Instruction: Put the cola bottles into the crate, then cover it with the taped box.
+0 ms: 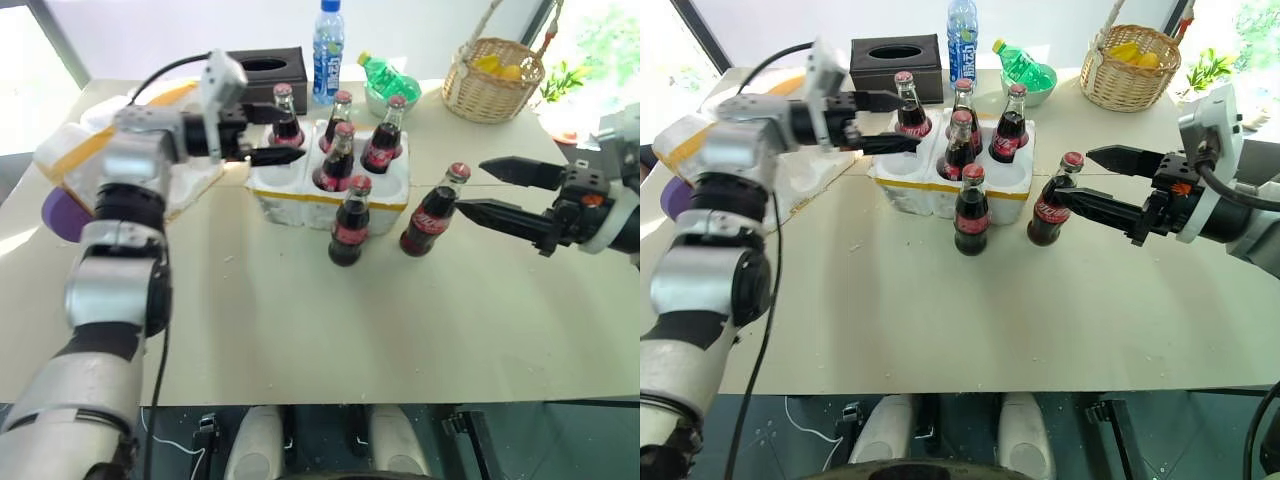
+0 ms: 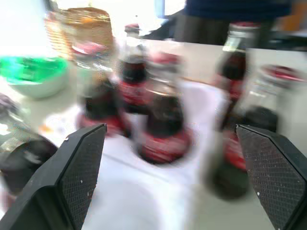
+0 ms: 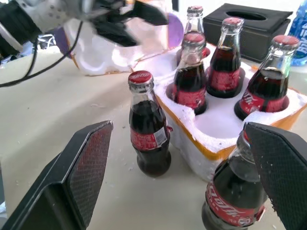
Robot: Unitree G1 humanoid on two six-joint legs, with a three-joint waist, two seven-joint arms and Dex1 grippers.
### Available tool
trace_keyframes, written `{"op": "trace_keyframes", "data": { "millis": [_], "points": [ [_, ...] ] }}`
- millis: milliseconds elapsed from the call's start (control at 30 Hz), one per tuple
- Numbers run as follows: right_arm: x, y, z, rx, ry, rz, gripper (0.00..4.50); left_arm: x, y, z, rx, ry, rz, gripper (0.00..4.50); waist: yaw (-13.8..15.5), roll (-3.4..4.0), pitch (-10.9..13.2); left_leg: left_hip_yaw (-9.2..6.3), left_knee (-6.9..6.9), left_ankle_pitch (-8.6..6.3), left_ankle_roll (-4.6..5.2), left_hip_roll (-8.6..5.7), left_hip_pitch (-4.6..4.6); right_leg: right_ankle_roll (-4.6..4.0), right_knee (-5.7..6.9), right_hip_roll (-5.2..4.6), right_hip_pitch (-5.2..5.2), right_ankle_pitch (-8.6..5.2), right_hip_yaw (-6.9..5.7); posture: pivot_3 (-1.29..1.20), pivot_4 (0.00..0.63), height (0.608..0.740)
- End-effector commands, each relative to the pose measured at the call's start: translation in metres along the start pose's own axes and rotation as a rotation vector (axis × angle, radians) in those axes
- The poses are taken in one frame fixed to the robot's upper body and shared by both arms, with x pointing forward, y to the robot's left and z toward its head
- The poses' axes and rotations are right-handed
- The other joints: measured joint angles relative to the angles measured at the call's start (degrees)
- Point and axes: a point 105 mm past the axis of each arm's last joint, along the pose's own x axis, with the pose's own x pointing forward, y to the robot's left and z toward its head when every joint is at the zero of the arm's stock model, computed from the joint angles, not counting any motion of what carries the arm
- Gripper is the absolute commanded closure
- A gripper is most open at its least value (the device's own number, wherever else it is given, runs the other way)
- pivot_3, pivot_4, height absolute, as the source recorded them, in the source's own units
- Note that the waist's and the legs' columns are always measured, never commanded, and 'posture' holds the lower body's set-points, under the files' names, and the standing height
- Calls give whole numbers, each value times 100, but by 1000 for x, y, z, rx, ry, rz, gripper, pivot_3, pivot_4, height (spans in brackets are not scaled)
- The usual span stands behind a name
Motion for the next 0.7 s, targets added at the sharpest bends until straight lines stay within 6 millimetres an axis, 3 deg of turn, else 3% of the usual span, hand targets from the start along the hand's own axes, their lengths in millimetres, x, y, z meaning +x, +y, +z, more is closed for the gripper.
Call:
{"op": "trace_keyframes", "data": {
  "millis": [33, 467, 700],
  "points": [
    [-2, 1, 11, -43, -29, 4, 0, 7, -39, 7, 45, 37, -141, 21, 38, -1, 0, -5, 5, 0, 0, -1, -2, 0, -2, -1, 4, 0, 0, 0, 150, 740],
    [-4, 4, 11, -37, -21, -5, 0, 58, -52, -37, -12, 83, -108, 21, 134, 1, 0, -13, 74, -31, 53, 1, 2, 8, 7, 1, 34, 4, -1, 0, 150, 740],
    [-4, 6, 10, -32, -26, -16, 0, 79, -51, -47, -24, 84, -127, 21, 143, 1, 0, -12, 74, -32, 55, 0, 2, 8, 6, -1, 34, 4, -1, 0, 150, 740]
  ]
}}
